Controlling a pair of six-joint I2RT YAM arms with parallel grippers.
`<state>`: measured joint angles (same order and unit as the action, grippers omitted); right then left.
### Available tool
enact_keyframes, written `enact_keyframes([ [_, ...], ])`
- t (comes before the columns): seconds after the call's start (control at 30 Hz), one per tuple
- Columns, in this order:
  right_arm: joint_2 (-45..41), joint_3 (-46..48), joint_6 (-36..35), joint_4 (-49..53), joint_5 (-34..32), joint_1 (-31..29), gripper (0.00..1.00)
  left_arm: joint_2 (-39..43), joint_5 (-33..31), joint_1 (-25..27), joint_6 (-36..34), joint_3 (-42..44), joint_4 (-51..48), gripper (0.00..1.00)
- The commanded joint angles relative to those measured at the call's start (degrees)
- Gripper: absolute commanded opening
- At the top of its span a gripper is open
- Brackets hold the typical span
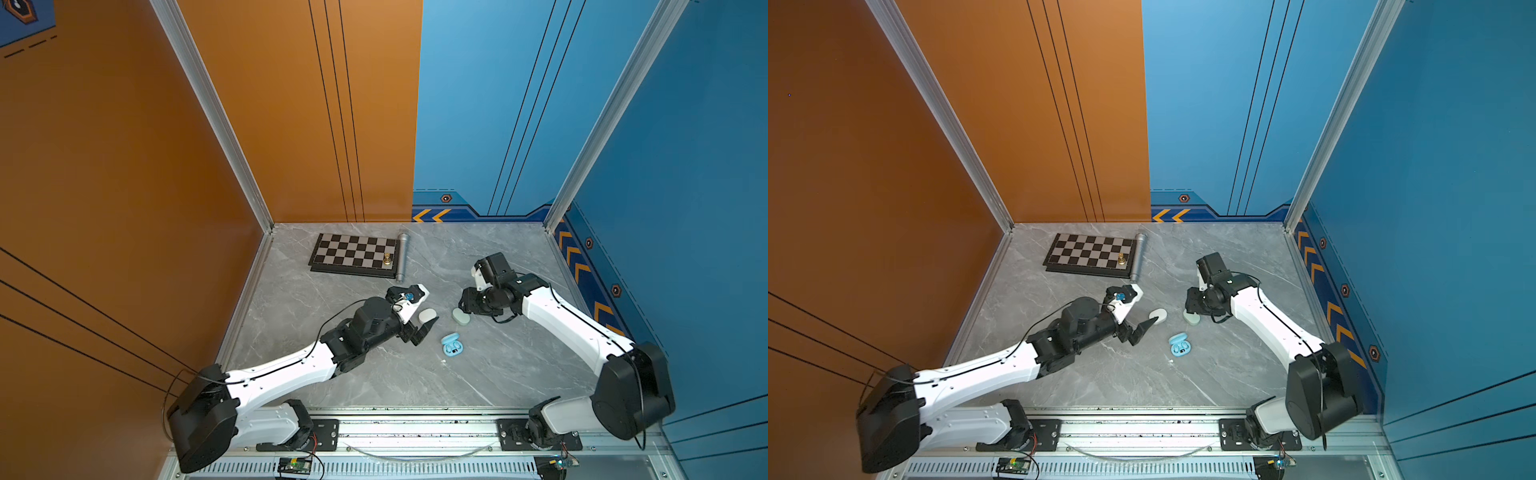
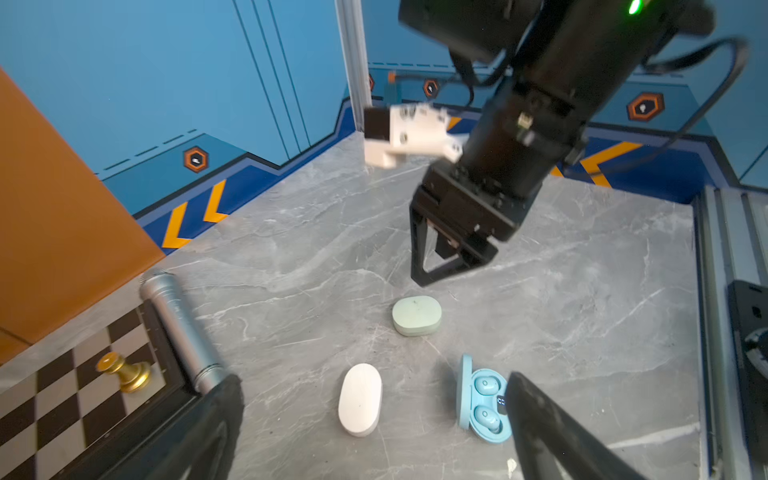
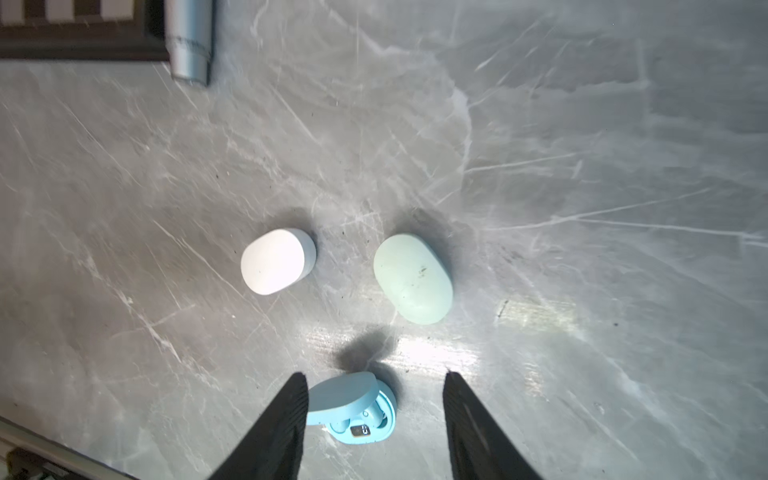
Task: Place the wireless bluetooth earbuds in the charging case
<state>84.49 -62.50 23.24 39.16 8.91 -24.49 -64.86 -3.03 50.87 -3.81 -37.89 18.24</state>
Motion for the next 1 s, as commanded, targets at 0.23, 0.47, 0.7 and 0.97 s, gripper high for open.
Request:
enact_keyframes([
  [0.23,8.45,-2.39,-7.61,4.26,-6.63,-8.34,0.55,13.31,-8.71,-1.57,12.11,10.69,-10.27,0.98],
  [0.47,4.85,2.26,-6.72,4.17,-7.85,-9.35,0.54,13.86,-10.22,-1.76,11.99,10.73,-10.94,0.98],
  [0.7,0.85,6.05,-4.90,4.15,-8.80,-10.90,0.54,12.84,-12.70,-3.04,12.60,10.43,-11.28,0.98],
  [0.97,-2.91,9.13,-3.27,4.15,-9.84,-12.16,0.54,13.40,-13.26,-6.72,14.13,9.90,-14.43,0.98],
])
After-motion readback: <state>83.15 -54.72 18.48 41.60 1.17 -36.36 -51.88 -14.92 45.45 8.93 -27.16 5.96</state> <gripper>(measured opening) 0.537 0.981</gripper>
